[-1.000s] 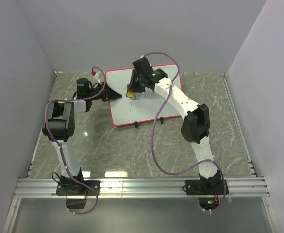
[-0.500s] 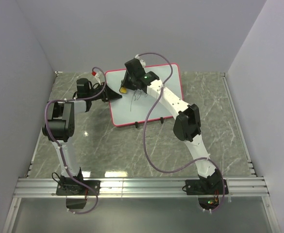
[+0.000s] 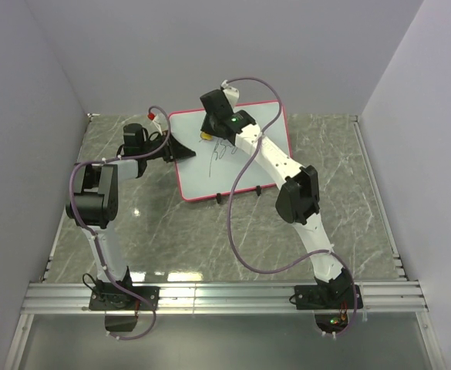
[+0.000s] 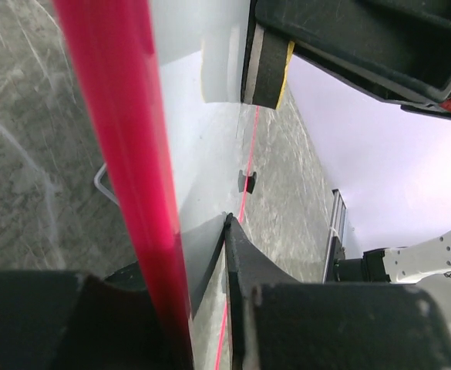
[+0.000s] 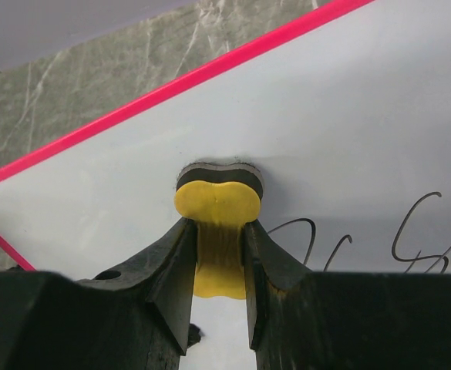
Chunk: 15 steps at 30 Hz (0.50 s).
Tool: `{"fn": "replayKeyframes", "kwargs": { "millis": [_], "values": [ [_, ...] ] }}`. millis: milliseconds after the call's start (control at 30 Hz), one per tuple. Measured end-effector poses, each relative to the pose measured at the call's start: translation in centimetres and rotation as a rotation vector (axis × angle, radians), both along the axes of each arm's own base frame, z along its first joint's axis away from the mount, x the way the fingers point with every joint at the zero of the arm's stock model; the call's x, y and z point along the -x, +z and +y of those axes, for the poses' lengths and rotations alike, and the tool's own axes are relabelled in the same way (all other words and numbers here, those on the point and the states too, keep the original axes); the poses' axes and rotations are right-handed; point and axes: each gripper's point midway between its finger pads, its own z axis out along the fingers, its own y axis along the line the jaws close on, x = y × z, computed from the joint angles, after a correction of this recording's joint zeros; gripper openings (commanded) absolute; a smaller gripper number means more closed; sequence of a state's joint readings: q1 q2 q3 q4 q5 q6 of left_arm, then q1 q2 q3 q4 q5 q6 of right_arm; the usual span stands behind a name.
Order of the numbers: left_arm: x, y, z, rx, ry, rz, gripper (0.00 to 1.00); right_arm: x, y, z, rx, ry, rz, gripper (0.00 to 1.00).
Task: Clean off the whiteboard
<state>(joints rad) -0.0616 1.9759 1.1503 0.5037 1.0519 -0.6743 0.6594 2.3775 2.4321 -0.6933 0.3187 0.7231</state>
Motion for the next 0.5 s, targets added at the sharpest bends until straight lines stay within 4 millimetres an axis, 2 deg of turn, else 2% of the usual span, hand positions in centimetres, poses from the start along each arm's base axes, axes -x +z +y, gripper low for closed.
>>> {"fn": "replayKeyframes", "kwargs": {
  "millis": [200, 433, 500],
  "values": [
    [0.2, -0.4, -0.1, -0.004, 0.003, 0.034, 0.0, 1.1, -1.3, 0.8, 0.048, 0.053, 0.014, 0.0],
    [0.4, -0.8, 0.0, -0.011, 0.005, 0.057, 0.0, 4.4, -3.2, 3.0, 0.097, 0.128, 0.054, 0.0],
    [0.5, -0.9, 0.0, -0.013, 0.004, 0.06, 0.0, 4.8, -3.3, 3.4, 0.104, 0.134, 0.055, 0.0]
  ]
}}
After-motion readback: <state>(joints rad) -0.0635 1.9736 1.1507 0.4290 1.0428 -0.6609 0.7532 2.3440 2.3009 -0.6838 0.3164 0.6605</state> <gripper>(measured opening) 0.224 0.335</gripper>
